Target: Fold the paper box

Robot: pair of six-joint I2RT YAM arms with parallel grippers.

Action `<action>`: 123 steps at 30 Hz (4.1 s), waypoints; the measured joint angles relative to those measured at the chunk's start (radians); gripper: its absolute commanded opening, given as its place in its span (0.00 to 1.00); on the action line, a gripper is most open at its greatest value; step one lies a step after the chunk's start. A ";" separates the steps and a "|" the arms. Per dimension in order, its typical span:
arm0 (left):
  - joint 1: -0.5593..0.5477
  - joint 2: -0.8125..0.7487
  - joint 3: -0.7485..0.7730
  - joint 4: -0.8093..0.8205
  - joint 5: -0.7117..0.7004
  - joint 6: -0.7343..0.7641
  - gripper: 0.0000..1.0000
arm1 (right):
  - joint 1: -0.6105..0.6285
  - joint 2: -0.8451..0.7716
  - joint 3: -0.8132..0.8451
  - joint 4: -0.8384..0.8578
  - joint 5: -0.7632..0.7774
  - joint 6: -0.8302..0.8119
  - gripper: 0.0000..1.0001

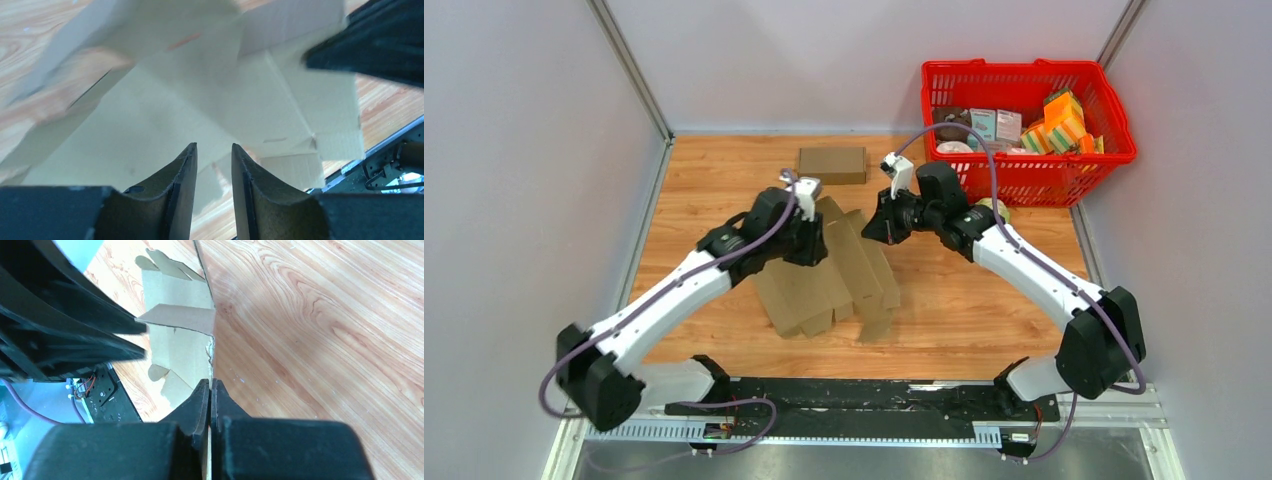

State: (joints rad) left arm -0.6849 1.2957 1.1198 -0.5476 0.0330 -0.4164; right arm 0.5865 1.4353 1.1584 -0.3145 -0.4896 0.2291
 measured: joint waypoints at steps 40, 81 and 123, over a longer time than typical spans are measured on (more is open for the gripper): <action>0.283 -0.029 -0.088 0.041 0.127 -0.174 0.04 | -0.011 -0.043 -0.019 0.044 -0.080 0.018 0.00; 0.116 -0.018 0.030 0.275 0.232 0.126 0.50 | 0.035 0.231 0.336 -0.388 0.147 -0.296 0.00; -0.005 0.094 -0.051 0.467 -0.362 0.030 0.00 | 0.008 0.129 0.473 -0.551 0.341 0.684 0.95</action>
State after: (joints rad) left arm -0.6903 1.3895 1.0691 -0.0803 -0.3286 -0.3862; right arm 0.5941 1.5642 1.6318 -0.8654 -0.1482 0.9127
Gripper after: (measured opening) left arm 0.008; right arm 0.950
